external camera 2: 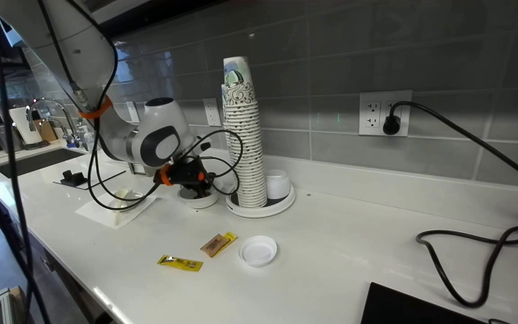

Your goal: Take the three yellow packets out of the white bowl

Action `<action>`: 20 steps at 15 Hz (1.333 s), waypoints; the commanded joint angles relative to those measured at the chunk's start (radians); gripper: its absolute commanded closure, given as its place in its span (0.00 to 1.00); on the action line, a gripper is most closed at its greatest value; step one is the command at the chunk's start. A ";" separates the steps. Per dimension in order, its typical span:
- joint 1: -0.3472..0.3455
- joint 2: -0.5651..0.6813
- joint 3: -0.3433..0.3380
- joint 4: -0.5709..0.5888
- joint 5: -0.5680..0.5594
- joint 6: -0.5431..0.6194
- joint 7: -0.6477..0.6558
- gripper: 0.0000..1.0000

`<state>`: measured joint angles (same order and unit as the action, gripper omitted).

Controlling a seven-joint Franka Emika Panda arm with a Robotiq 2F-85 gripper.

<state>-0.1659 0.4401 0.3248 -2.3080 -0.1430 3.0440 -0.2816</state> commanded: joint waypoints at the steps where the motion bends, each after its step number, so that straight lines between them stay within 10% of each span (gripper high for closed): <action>1: 0.011 0.052 -0.002 0.024 0.029 0.071 -0.007 0.82; 20: -0.172 0.206 0.171 0.030 -0.122 0.307 0.024 0.65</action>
<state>-0.2864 0.6023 0.4557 -2.2952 -0.2022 3.3161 -0.2738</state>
